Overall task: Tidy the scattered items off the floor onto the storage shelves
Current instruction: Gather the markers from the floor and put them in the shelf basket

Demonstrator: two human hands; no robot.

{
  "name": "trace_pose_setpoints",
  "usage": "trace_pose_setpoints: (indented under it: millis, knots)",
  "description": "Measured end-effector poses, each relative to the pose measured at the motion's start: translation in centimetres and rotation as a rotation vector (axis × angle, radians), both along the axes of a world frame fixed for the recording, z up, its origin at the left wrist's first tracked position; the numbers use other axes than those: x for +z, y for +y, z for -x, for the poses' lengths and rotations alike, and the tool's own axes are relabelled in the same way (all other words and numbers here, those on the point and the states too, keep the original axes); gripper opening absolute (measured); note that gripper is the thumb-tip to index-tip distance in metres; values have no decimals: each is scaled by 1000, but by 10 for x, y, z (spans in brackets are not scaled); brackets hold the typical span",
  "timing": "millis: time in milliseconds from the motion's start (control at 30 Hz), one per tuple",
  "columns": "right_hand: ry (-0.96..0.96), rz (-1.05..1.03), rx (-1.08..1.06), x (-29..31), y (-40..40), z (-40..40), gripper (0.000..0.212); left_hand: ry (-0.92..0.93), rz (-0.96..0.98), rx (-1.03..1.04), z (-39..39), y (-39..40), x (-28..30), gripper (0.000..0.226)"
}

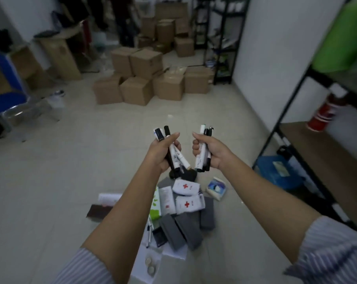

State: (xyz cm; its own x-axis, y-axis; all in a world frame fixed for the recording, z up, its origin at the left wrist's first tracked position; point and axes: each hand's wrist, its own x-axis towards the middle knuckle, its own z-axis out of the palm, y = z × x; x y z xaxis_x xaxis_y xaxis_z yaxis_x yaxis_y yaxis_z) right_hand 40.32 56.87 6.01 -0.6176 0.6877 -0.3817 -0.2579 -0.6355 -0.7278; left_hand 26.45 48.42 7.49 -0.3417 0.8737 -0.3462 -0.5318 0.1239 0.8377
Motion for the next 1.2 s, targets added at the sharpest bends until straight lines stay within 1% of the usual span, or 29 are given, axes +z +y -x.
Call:
trace_pose_setpoints:
  millis: [167,300,367,467,600,667,767,833,900,967,1033,1100,1167,1200]
  knots:
    - [-8,-4,-204,31,21,-120,33,-11,13,-189,-102,50,25,30]
    - [-64,8,-397,47,35,-222,32,-58,33,-341,-202,94,43,23]
    - [-75,27,-484,55,38,-273,33,-89,39,-395,-257,111,51,25]
    - [-92,0,-581,69,38,-350,37,-136,42,-495,-340,131,63,30]
    - [-112,-30,-729,89,34,-439,34,-78,16,-637,-438,145,80,34]
    - [-190,-54,-797,96,32,-477,32,-54,8,-694,-480,149,86,33]
    - [-412,-121,-918,109,34,-522,32,-14,-14,-760,-536,157,96,38]
    - [-468,-160,-1024,119,39,-547,24,14,-31,-812,-569,164,103,42]
    - [-518,-189,-1132,127,48,-569,18,-2,-43,-833,-597,176,111,44]
    - [-596,-217,-1233,133,60,-592,20,-48,-18,-856,-622,193,120,44]
    - [-633,-225,-1329,140,75,-614,22,-76,16,-893,-646,212,128,40]
    - [-679,-225,-1415,145,90,-633,24,-37,24,-946,-669,231,134,40]
    - [-738,-209,-1470,151,106,-651,33,10,21,-1040,-694,250,139,40]
    - [-735,-205,-1504,154,113,-660,36,23,20,-1072,-706,259,142,38]
